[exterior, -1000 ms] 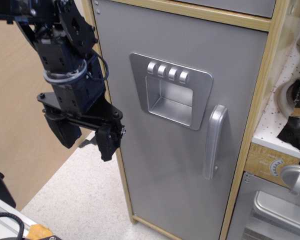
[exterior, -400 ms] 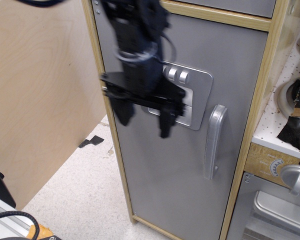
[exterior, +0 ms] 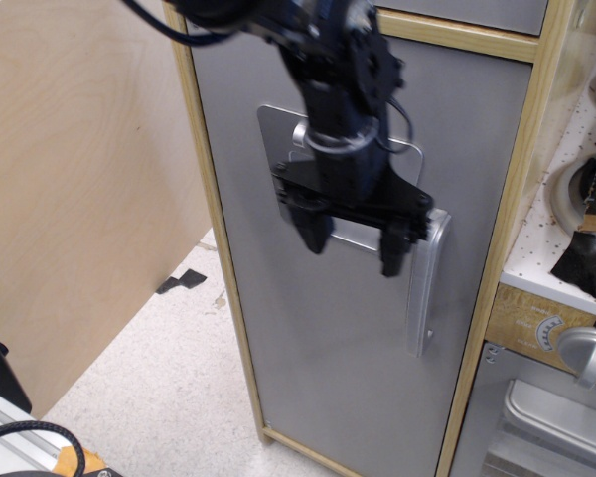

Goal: Open fridge

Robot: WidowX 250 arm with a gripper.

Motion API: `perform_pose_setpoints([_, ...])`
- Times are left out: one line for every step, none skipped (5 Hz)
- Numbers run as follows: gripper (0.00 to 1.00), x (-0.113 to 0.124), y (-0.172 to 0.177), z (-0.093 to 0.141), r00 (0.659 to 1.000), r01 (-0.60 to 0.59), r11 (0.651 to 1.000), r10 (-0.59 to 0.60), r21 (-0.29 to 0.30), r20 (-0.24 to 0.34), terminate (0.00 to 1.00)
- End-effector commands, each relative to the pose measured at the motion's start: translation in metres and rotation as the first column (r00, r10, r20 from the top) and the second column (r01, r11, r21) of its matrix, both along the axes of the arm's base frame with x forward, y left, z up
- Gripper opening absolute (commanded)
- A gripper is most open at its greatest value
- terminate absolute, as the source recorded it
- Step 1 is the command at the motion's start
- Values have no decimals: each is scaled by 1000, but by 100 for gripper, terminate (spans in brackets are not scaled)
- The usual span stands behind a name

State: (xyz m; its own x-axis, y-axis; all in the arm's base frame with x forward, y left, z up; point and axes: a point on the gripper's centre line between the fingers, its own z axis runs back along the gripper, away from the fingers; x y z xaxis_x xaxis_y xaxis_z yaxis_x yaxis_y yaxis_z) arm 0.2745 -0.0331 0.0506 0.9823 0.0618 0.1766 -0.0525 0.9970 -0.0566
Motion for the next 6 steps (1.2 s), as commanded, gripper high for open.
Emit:
perform_pose_setpoints([100,31,-21,4,994,37,999,-36,-14,101,0])
perform_pose_setpoints([100,39,-27,-2,993,53,998,-50,-23,107,0])
perform_pose_setpoints([100,45,-32,-13,989,67,997,-60,-43,136,0])
perform_pose_setpoints([100,45,-33,-21,990,63,997,-56,-52,133,0])
perform_pose_setpoints([100,48,-31,-27,984,4,999,5,-49,178,0])
perform_pose_setpoints([100,52,-29,-29,972,-11,999,22,-48,232,0])
